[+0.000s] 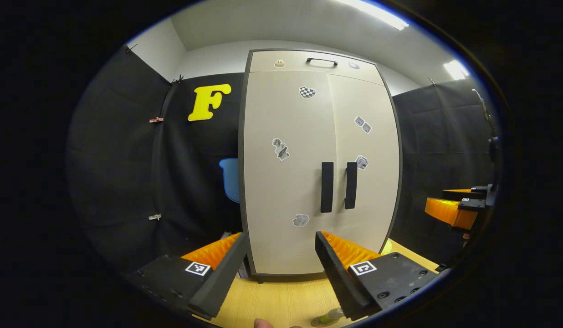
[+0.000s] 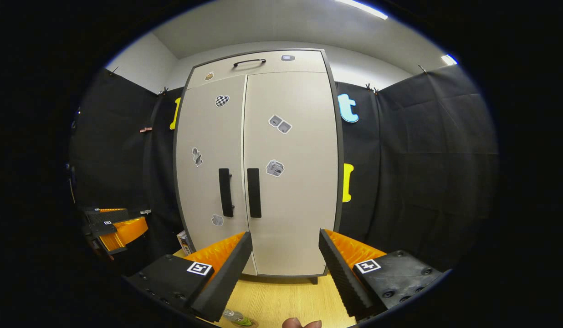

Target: Grasp the bottle in the cabinet with the left hand and place it on the coaster, then close the right door with the right hand and the left door with the left hand.

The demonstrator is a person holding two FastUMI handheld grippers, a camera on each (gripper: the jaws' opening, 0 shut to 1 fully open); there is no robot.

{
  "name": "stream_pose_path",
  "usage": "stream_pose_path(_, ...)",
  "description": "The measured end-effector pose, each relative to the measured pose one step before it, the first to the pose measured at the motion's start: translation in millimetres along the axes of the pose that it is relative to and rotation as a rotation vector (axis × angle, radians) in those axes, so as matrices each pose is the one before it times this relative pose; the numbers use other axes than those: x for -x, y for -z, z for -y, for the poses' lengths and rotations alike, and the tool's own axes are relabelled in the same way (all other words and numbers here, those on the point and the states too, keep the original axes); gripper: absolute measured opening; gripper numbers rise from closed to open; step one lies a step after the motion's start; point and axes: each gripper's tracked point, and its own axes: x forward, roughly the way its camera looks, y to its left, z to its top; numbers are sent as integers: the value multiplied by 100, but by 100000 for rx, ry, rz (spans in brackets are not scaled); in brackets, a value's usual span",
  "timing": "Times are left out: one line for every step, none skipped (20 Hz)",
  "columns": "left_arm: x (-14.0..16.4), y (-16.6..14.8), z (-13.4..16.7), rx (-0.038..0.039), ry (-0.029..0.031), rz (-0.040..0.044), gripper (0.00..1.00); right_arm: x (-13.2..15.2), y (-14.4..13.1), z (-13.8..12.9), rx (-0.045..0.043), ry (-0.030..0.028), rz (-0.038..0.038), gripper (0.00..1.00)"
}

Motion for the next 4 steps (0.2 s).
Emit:
stream_pose_path(-20,-2,-29,-109,-110,-67,95,2,30,-2,106,40,95,98)
stream_pose_path(-119,60,13,-230,-171,49,95,-24,18,55,287,242,-28,98)
stream_pose_path(-84,-48,-13,-256,-213,46,95,-70,12,86,235,125,27,98)
stream_pose_path(3,-6,-53,-189,-238,100,95,-19,48,-6,47,58,-48,98)
